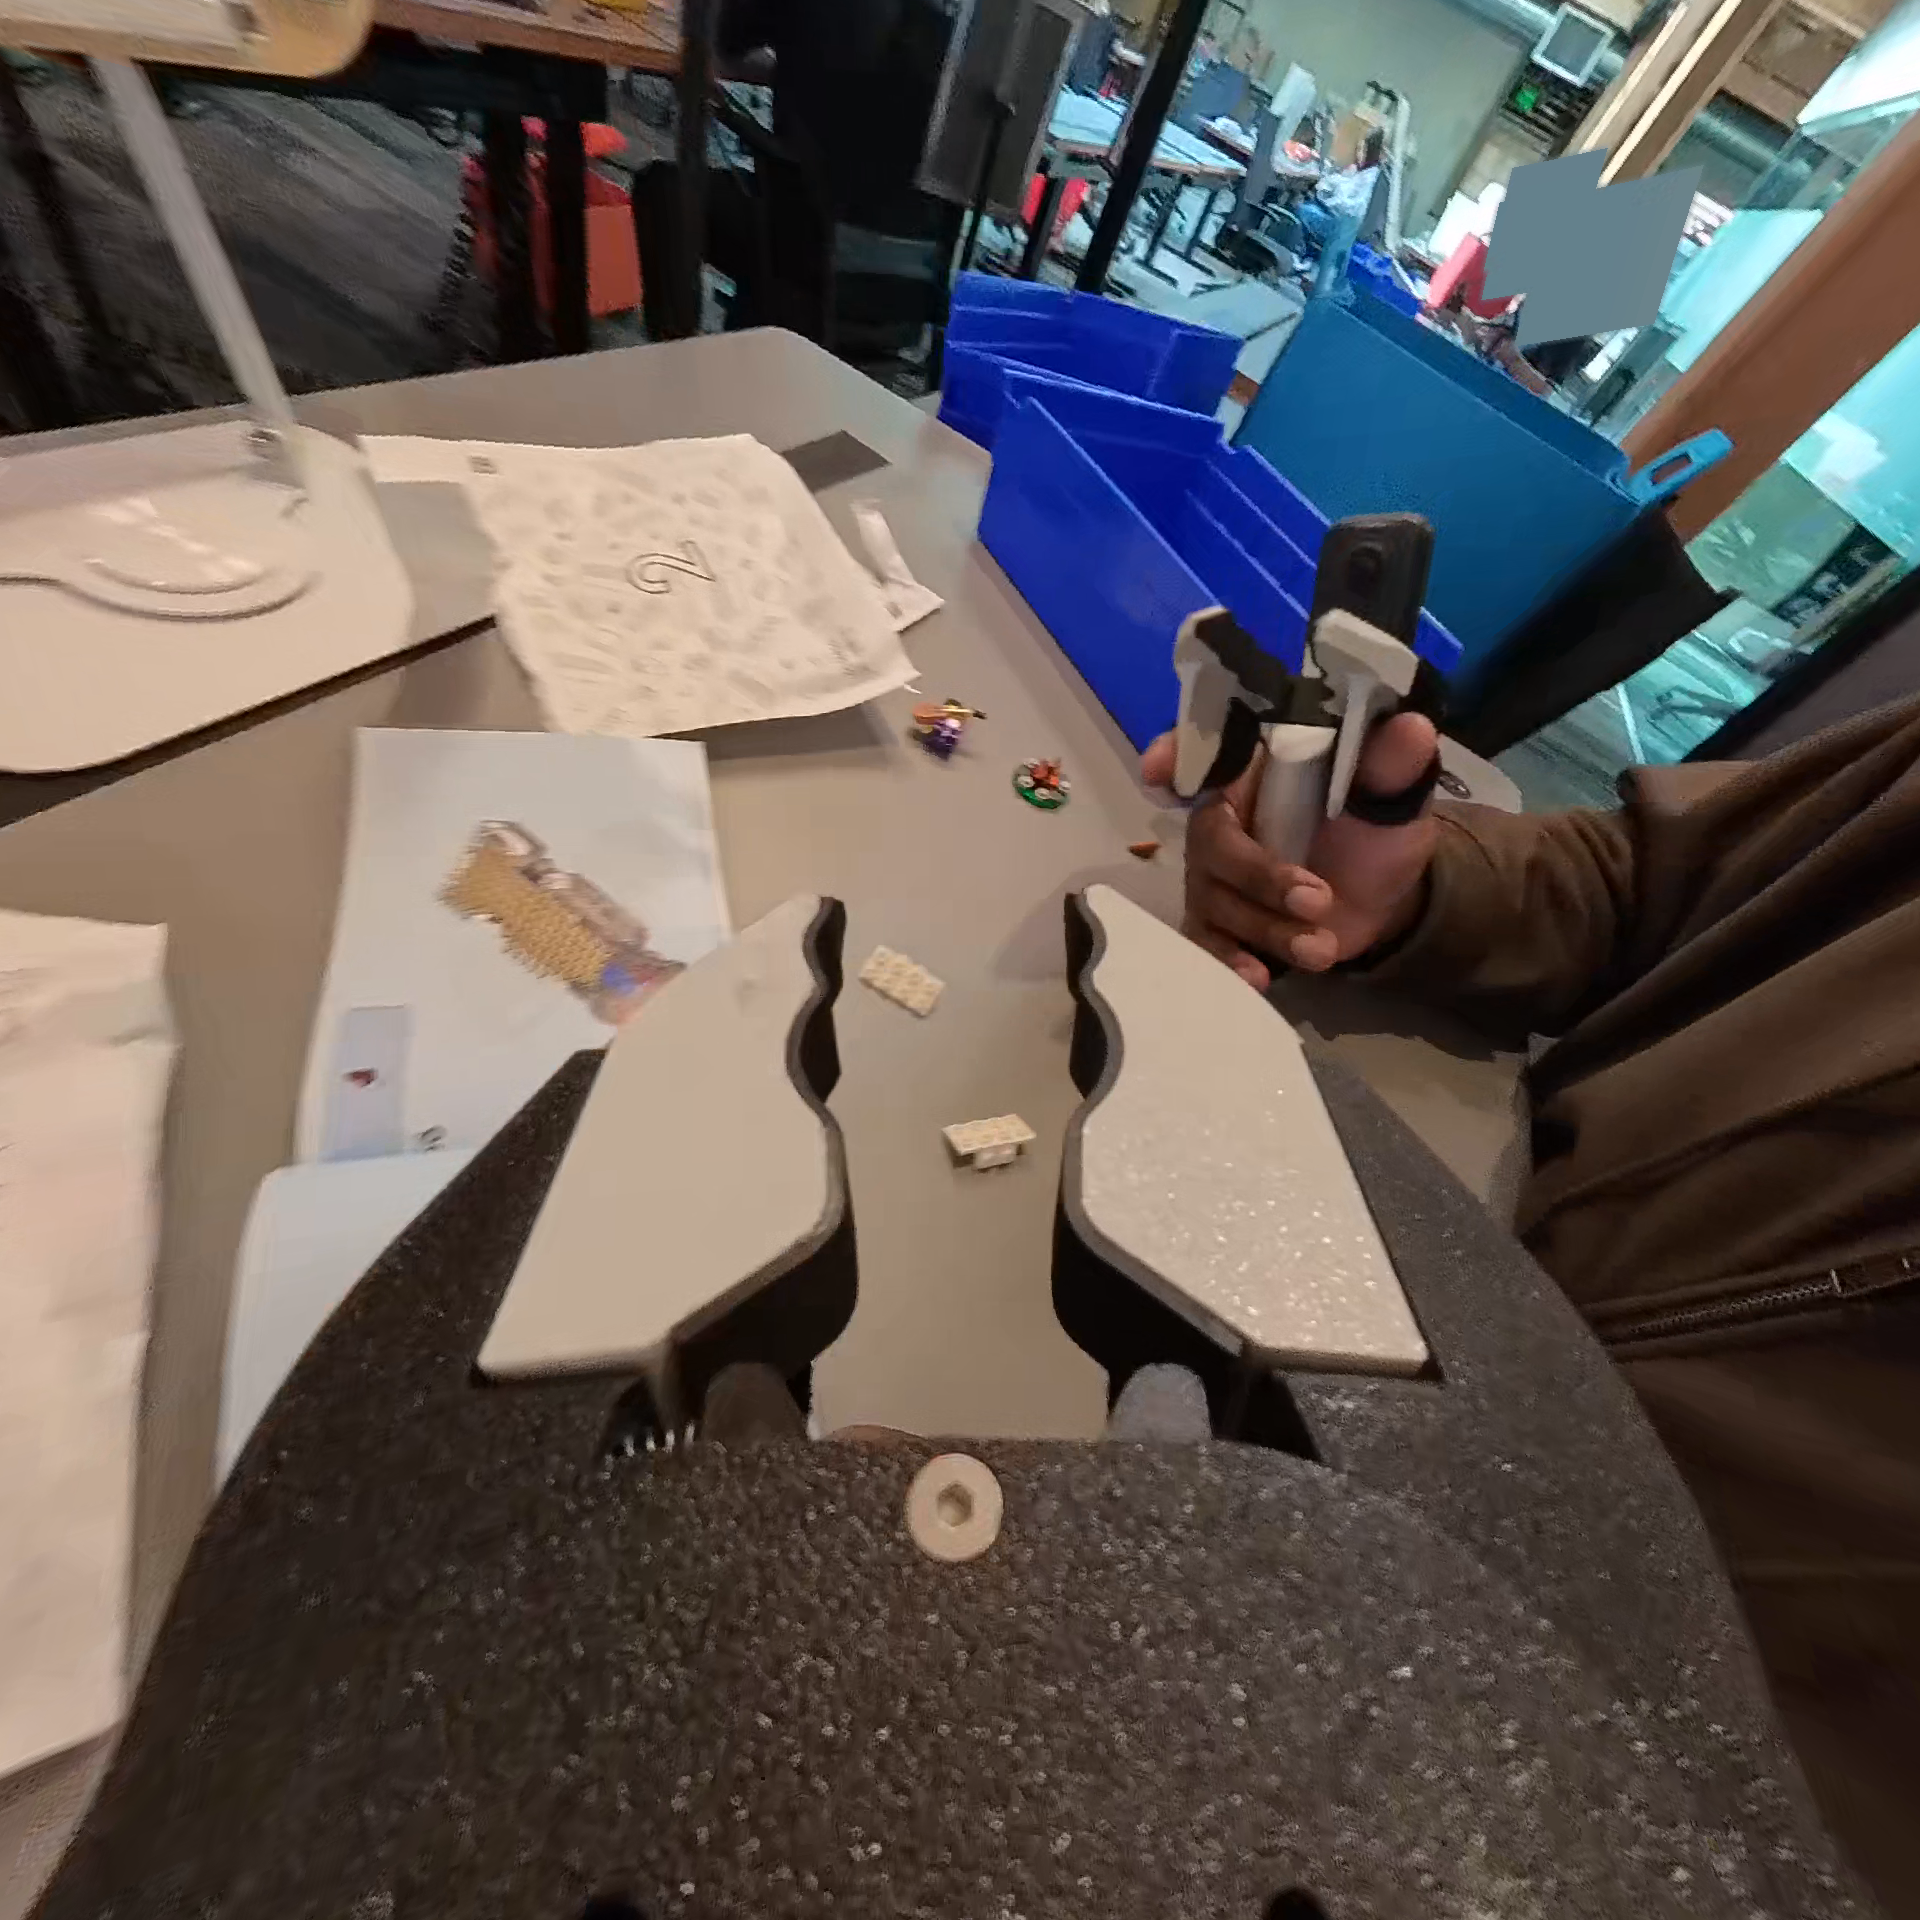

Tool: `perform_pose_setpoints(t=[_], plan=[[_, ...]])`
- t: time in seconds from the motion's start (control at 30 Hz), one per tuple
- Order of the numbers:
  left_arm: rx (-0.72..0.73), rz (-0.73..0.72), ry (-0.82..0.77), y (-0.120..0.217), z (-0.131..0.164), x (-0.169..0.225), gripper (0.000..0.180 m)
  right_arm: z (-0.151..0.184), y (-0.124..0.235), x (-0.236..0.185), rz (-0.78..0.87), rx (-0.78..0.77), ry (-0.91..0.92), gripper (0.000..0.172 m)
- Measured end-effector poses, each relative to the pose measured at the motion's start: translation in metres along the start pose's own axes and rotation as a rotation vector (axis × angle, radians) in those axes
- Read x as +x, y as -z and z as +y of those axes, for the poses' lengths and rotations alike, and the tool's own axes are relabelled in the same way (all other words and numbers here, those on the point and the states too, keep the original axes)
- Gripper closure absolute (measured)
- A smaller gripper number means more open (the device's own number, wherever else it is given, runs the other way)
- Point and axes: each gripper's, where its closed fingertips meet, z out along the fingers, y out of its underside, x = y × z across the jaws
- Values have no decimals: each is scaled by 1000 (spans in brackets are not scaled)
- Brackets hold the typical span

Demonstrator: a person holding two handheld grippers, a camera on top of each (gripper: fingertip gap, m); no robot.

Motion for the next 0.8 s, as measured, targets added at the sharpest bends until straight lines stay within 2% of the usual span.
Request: perform_pose_setpoints(t=[0.03, 0.2, 0.3, 0.4, 0.53, 0.63, 0.8], plan=[[11, -19, 9, 9, 1, -10, 139, 5, 0, 2, 3, -25, 5, 138], [48, -32, 84, 17, 21, -37, 139, 19, 2, 18, 38, -79, -12, 138], [21, -70, 61, 13, 30, -47, 139, 22, 5, 28, 58, -77, -67, 138], [49, -201, 41, 25, 30, -74, 139, 20, 7, 34, 64, -60, -120, 138], [126, -354, 111, 56, 32, -117, 139, 19, 8, 37, 72, -52, -143, 138], [134, -364, 154, 63, 39, -129, 139, 22, 7, 37, 75, -67, -136, 138], [81, -383, 149, 55, 55, -140, 139, 23, 8, 40, 87, -74, -142, 138]])
